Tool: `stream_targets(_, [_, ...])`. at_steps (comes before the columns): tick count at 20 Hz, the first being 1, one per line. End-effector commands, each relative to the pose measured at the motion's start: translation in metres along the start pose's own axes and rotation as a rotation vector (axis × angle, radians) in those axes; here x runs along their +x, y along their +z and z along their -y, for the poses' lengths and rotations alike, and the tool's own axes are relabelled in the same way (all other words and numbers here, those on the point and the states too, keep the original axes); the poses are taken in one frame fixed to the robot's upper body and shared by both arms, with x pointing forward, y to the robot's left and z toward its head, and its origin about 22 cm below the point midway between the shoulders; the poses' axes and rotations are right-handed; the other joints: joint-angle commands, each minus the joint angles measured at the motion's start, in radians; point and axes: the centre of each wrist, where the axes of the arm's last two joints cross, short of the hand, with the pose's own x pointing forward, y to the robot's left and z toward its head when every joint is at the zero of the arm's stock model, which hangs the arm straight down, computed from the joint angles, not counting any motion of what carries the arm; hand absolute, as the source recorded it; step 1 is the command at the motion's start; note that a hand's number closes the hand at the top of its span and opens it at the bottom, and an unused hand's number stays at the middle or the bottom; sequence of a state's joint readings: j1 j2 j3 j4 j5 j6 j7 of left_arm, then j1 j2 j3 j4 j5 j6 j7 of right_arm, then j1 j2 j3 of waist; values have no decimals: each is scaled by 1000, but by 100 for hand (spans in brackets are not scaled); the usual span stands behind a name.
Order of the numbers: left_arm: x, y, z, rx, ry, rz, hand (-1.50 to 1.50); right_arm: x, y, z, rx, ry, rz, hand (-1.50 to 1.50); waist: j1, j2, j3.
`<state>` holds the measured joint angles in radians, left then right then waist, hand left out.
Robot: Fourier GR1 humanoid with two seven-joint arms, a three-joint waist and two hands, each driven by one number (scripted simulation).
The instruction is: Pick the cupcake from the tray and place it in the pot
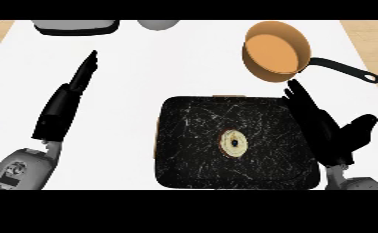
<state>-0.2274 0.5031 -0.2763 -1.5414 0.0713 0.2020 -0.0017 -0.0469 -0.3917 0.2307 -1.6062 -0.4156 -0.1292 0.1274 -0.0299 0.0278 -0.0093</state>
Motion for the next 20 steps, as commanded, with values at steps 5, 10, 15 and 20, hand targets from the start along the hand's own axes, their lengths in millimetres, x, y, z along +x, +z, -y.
stream_targets(5, [-47, 42, -34, 218, -4, -272, 0, -11, 36, 28, -300, 142, -168, 150, 34, -34, 7])
stream_targets(10, [-66, 56, -32, 232, 33, -394, 0, 17, 49, 63, -456, 803, 210, -150, 4, -49, 2])
stream_targets(15, [-68, 64, -45, 249, 57, -395, 0, 3, 99, -6, -488, 693, 298, -150, 9, -35, 7])
stream_targets(20, [-69, 73, -47, 231, 61, -382, 0, 31, 112, -17, -381, 815, 122, -150, 27, -30, 7])
